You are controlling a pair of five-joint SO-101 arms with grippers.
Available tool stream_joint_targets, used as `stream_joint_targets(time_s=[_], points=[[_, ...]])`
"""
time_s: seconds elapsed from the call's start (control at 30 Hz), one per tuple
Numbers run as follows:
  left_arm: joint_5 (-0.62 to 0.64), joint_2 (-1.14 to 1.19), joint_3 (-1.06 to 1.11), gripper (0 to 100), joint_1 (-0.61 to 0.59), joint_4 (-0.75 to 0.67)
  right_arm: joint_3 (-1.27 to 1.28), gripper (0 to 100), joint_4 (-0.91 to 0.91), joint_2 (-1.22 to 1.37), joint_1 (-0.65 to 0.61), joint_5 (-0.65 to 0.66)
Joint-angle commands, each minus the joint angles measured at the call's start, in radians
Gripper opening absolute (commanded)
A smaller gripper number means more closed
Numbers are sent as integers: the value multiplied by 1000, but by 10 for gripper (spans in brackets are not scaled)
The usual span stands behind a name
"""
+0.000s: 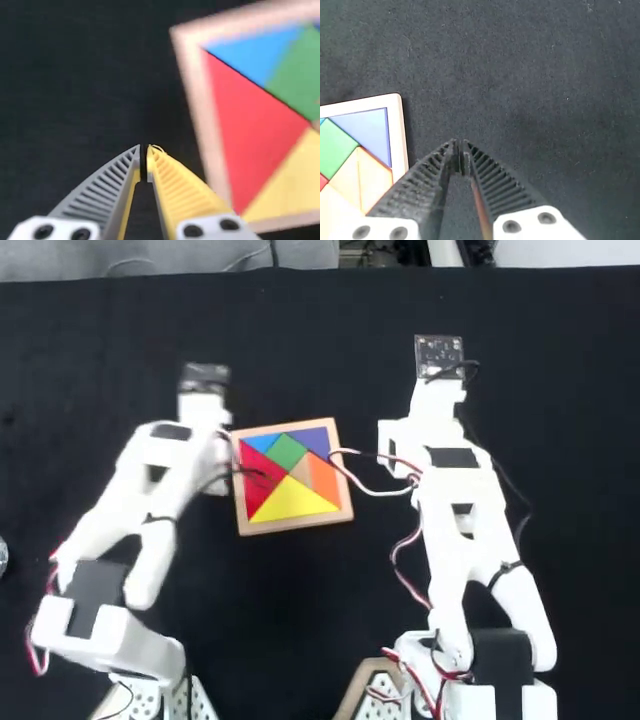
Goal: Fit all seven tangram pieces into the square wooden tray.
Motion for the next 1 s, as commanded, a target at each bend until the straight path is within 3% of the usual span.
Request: stream_joint_targets(time_s=[0.0,0.17,0.43,0.97], points=[[48,-86,-24,30,-58,-8,-12,11,-8,16,6,-2],[118,-94,53,30,-110,-115,-130,11,117,191,-103,55],[117,-94,157,30,-165,-241,-418,11,344,498,-64,63],[118,-94,160,30,-170,-244,-401,11,404,516,-204,91]])
